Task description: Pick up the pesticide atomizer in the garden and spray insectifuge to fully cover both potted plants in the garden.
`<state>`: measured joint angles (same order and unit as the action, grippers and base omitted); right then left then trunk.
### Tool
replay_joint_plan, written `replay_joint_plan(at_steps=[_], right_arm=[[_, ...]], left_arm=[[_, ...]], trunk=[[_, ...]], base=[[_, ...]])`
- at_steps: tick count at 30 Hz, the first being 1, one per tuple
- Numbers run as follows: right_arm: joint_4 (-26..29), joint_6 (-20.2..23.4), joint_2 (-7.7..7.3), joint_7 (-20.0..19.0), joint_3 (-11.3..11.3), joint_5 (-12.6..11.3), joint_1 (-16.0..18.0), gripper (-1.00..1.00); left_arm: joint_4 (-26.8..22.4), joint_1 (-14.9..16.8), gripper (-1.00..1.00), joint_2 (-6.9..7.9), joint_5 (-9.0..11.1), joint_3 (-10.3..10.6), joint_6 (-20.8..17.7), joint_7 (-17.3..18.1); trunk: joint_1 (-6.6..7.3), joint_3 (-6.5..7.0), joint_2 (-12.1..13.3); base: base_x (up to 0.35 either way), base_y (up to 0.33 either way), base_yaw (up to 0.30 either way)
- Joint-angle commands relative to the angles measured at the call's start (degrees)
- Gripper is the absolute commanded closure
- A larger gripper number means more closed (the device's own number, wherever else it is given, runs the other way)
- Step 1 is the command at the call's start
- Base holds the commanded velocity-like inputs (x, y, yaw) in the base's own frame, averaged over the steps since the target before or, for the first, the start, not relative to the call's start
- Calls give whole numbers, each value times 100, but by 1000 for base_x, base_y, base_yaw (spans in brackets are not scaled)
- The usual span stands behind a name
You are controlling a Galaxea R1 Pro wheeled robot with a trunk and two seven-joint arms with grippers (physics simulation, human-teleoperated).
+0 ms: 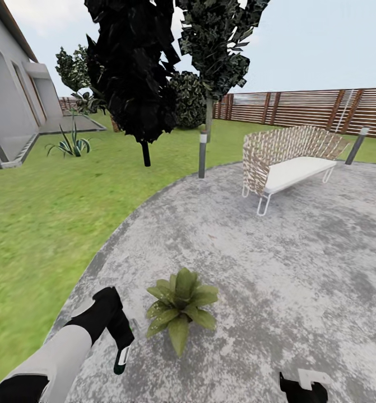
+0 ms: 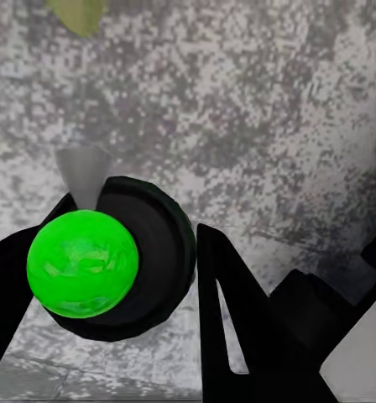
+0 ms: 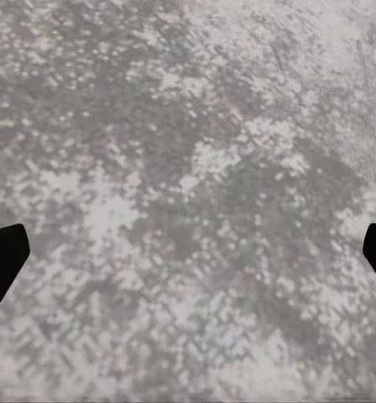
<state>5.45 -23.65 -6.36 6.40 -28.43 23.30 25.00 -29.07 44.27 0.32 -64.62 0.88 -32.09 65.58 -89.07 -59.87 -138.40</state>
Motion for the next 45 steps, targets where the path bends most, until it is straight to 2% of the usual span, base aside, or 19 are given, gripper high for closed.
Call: replay_joint_plan(at_steps=[1,3,5,7,9,21,26,35,45], right_arm=[[-10,-18,4,28,-31,60,5,-100],[-9,-17,9,28,-30,60,3,-100],[-12,-17,19,28,-24,60,5,-100],[-17,-17,21,28,-23,60,5,-100],[-18,-17,22,28,-22,60,5,-100],[-18,-17,30,28,-22,61,5,-100],[-12,-17,24,28,-27,61,5,-100],[-9,-18,-14,28,-29,62,5,-100],[-3,-24,9,32,-28,60,5,-100]], left_arm=[[-10,20,100,8,-53,8,-59,46],[-5,84,100,21,-142,9,-65,64],[-2,206,100,26,-367,11,-94,367],[-2,331,100,-1,-648,9,-342,636],[-8,412,100,-19,-766,2,-481,707],[-2,374,100,-7,-798,0,-525,719],[6,372,100,-6,-798,0,-527,719],[5,372,100,0,-798,0,-527,719],[7,372,100,3,-794,0,-510,719]], trunk=[[3,-5,-3],[3,-5,-3],[3,-5,-3],[3,-5,-3],[3,-5,-3],[3,-27,-3],[3,-36,-3],[3,-39,-3],[3,-39,-3]], base=[[-121,-73,0],[-63,-38,0],[-14,-9,0],[-3,-2,0],[-1,0,32],[3,-4,236],[106,-181,239],[47,-260,24],[-169,-236,15]])
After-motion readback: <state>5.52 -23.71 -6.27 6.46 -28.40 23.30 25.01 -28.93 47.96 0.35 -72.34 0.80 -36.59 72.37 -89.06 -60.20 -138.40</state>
